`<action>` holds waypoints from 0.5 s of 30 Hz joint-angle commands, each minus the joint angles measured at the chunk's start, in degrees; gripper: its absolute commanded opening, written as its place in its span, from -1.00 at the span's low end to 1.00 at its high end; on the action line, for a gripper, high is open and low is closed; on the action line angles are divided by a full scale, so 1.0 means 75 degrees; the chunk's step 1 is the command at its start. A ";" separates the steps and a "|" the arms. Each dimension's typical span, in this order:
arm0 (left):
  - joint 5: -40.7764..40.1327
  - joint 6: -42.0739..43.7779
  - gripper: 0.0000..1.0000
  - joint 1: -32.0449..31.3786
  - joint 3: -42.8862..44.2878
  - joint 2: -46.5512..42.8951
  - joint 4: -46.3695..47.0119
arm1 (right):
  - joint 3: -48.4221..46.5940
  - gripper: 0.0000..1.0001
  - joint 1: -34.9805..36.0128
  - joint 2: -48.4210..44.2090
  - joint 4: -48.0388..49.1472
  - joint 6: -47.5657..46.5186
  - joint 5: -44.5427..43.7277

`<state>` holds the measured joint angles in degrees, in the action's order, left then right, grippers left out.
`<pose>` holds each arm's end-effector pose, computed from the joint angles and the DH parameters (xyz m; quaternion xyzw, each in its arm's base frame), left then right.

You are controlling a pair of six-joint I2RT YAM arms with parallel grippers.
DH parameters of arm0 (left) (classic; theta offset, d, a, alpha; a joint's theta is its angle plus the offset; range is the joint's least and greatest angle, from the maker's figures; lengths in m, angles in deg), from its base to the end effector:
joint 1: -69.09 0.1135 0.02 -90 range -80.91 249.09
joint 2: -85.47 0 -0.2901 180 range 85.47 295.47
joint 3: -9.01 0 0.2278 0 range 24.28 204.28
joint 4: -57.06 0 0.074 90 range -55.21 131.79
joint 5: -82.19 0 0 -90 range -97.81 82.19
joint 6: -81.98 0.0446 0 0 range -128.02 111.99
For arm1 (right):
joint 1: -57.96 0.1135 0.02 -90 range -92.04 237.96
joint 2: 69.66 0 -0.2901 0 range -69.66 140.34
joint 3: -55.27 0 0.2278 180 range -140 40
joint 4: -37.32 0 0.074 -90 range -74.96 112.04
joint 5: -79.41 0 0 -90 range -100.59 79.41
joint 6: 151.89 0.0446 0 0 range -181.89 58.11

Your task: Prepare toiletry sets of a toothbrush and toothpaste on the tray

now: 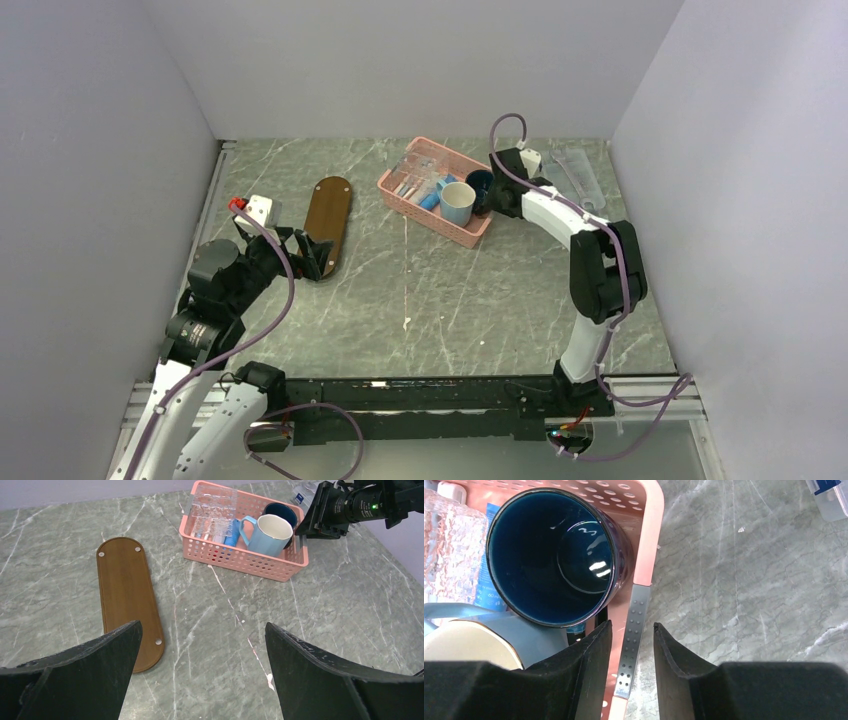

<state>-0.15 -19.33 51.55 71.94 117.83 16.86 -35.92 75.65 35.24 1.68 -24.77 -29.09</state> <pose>0.0818 -0.0321 0.3649 0.0845 0.7588 -0.2098 0.6108 0.3774 0.1055 0.2516 0.2112 0.9028 0.0240 0.3737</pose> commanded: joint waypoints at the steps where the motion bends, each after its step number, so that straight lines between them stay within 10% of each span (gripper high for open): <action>1: -0.0010 -0.0045 0.98 0.0043 0.0055 0.0008 0.0095 | -0.0373 -0.25 -0.0033 0.0068 0.0191 0.0057 -0.0044; 15: -0.0025 -0.0042 0.98 0.0049 0.0058 0.0002 0.0081 | -0.0716 -1.00 -0.0038 0.0360 0.0027 -0.0322 0.0252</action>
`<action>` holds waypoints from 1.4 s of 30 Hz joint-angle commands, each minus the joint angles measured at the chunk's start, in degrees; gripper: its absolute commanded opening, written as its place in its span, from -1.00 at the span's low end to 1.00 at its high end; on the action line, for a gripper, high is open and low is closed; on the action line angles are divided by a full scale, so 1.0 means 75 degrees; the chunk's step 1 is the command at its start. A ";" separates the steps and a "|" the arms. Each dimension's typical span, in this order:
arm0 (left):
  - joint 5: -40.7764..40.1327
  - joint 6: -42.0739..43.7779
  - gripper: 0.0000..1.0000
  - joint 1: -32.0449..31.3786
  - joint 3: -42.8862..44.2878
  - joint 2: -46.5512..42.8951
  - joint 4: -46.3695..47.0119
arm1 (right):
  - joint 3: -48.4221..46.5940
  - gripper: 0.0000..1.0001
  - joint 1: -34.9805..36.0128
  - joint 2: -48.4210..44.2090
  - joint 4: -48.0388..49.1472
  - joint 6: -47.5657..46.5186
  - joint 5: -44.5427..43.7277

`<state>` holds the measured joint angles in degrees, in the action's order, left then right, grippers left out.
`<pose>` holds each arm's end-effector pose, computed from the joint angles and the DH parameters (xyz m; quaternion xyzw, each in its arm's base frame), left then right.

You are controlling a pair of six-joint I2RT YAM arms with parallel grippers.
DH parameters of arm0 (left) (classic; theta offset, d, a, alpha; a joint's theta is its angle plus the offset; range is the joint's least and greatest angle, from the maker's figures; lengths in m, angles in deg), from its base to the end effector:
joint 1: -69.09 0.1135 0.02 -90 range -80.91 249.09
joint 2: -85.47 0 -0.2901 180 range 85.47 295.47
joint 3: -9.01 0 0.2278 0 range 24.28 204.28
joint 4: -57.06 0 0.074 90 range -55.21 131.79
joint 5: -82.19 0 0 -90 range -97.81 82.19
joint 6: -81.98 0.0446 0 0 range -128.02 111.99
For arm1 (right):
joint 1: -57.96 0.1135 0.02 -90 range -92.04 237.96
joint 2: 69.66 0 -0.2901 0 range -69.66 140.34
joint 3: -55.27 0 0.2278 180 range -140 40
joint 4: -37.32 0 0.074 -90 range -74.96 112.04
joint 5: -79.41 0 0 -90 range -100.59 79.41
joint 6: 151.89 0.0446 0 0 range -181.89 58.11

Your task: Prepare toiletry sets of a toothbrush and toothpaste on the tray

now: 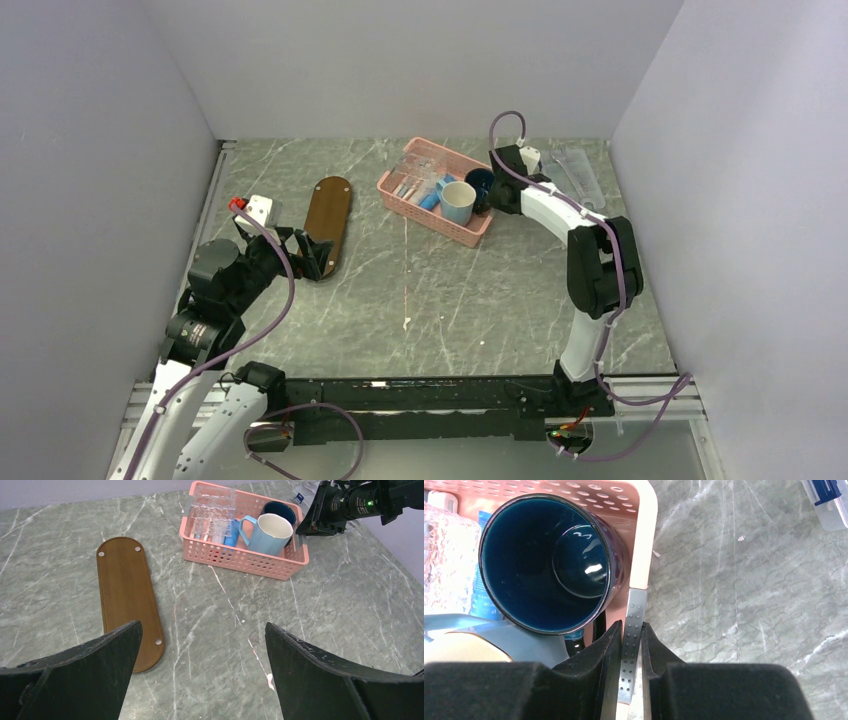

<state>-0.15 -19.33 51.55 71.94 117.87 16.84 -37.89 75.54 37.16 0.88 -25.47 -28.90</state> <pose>0.0819 -0.0321 0.3648 0.0845 0.7591 -0.2097 0.6104 0.3855 0.1074 0.2481 0.2054 0.9066 0.0197 0.3680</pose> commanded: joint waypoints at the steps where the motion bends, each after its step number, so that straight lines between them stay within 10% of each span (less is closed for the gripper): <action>1: -0.0032 -0.0039 0.98 0.0042 0.0060 -0.0007 0.0081 | -0.0509 -1.00 -0.0023 0.0127 0.0124 -0.0333 0.0298; 42: -0.0034 -0.0045 0.98 0.0042 0.0061 0.0005 0.0066 | -0.1395 -1.00 -0.0164 0.0669 0.0362 -0.3955 0.2884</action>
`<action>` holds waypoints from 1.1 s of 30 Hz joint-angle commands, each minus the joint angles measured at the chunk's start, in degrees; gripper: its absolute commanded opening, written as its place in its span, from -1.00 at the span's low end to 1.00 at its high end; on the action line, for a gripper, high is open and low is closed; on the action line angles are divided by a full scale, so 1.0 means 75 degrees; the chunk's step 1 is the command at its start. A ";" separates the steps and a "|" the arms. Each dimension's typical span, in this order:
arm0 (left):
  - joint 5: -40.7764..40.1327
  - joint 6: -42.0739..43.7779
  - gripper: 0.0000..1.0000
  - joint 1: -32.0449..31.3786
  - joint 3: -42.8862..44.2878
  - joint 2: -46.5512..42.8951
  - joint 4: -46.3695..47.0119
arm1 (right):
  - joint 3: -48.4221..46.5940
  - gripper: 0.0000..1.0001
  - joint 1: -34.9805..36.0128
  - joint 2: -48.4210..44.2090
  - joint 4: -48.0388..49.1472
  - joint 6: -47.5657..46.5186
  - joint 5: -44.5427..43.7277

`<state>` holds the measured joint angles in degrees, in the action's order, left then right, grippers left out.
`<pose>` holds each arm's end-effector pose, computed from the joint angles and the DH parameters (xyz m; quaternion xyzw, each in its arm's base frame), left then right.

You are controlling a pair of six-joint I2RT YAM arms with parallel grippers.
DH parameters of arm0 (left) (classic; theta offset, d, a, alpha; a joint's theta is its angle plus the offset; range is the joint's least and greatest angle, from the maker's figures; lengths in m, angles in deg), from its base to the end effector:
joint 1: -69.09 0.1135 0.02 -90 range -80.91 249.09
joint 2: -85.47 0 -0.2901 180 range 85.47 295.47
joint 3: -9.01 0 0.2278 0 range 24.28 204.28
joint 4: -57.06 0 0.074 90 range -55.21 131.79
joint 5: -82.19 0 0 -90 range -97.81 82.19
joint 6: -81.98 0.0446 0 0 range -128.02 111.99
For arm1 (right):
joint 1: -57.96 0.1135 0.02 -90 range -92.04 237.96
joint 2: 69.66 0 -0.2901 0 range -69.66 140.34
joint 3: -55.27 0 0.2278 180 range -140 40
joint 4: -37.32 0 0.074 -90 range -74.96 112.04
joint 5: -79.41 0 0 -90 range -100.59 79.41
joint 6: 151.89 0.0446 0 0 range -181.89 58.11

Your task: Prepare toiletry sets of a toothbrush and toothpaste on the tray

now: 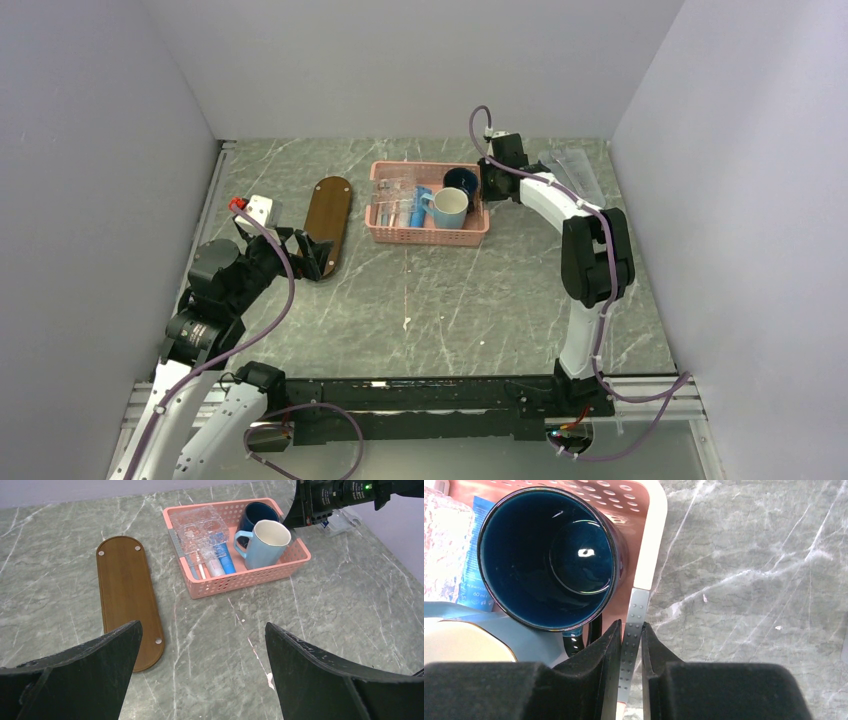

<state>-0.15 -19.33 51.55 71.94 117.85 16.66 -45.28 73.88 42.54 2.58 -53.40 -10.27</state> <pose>0.0818 -0.0321 0.3644 0.0844 0.7600 -0.2095 0.6094 0.4178 0.1194 0.2502 -0.0612 0.9264 0.0811 0.3625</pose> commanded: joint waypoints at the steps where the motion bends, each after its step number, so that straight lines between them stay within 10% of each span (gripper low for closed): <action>1: -0.0043 -0.0045 0.98 0.0042 0.0064 0.0030 0.0071 | -0.0412 -1.00 0.0060 -0.0078 0.0134 -0.0223 0.0363; 15: -0.0624 -0.0038 0.98 0.0046 0.0030 0.0383 0.0003 | -0.0424 0.11 0.0066 -0.0832 -0.0128 0.0260 -0.0598; 33: -0.2342 -0.1292 0.98 0.0263 0.1015 0.2943 -0.0895 | 0.2156 0.21 0.0363 -0.4750 -0.0616 0.1195 -0.0635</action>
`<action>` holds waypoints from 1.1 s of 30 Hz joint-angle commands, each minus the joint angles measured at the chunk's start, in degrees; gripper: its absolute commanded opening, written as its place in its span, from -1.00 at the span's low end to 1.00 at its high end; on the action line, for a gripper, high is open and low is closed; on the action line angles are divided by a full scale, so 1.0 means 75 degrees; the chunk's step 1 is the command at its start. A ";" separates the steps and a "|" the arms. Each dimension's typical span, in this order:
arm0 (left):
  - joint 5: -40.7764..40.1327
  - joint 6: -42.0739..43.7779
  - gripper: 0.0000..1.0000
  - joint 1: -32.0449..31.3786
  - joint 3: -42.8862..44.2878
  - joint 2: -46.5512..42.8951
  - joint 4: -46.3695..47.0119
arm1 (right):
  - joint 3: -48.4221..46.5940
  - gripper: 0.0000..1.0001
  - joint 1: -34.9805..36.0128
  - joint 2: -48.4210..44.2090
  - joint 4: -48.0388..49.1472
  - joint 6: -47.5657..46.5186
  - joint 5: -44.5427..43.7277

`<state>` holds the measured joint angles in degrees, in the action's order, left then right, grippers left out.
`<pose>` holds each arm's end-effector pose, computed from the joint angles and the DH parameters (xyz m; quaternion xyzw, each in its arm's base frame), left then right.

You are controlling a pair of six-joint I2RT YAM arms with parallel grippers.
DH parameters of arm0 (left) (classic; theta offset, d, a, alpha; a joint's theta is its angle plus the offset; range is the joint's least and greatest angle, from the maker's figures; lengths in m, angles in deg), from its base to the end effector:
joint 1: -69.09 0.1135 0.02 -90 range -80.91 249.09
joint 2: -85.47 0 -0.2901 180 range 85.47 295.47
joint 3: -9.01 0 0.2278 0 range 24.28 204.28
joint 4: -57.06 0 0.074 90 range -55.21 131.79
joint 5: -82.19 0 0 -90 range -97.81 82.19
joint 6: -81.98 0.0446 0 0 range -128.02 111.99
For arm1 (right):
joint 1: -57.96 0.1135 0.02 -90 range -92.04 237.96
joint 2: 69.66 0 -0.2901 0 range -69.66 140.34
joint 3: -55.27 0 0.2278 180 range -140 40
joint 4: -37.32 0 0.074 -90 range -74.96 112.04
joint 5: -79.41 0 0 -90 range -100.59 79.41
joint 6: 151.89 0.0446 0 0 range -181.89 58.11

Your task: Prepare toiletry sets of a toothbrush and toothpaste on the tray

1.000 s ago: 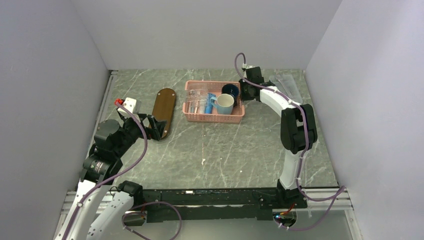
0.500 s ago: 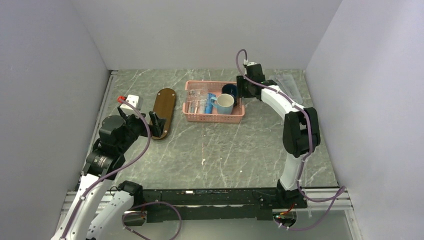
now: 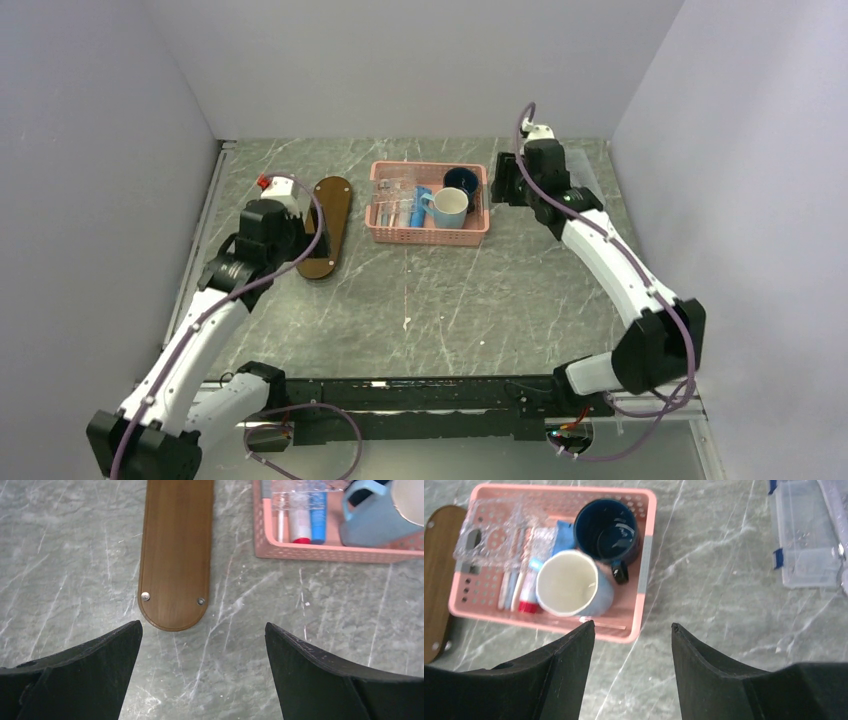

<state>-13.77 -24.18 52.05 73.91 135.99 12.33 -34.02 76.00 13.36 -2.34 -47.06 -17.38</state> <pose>0.1528 -0.0420 0.3342 -0.0192 0.8665 -0.0987 0.4889 0.2963 0.0910 0.3612 0.0035 0.8793 0.0839 0.4687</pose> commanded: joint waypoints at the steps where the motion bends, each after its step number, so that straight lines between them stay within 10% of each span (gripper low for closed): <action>1: -0.0555 -0.0744 0.98 0.0278 0.0889 0.0770 -0.0423 | 0.0952 0.21 0.0099 -0.1228 0.0096 0.0399 0.0499; 33: 0.0911 -0.2724 0.98 0.1764 0.6590 0.7669 -0.0809 | 0.2868 0.25 0.0195 -0.4673 0.0187 0.1334 0.2614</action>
<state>-10.05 -41.34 63.79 119.35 190.37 7.15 -13.08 77.18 -20.01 -3.10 -38.34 0.20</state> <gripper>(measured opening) 0.992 0.619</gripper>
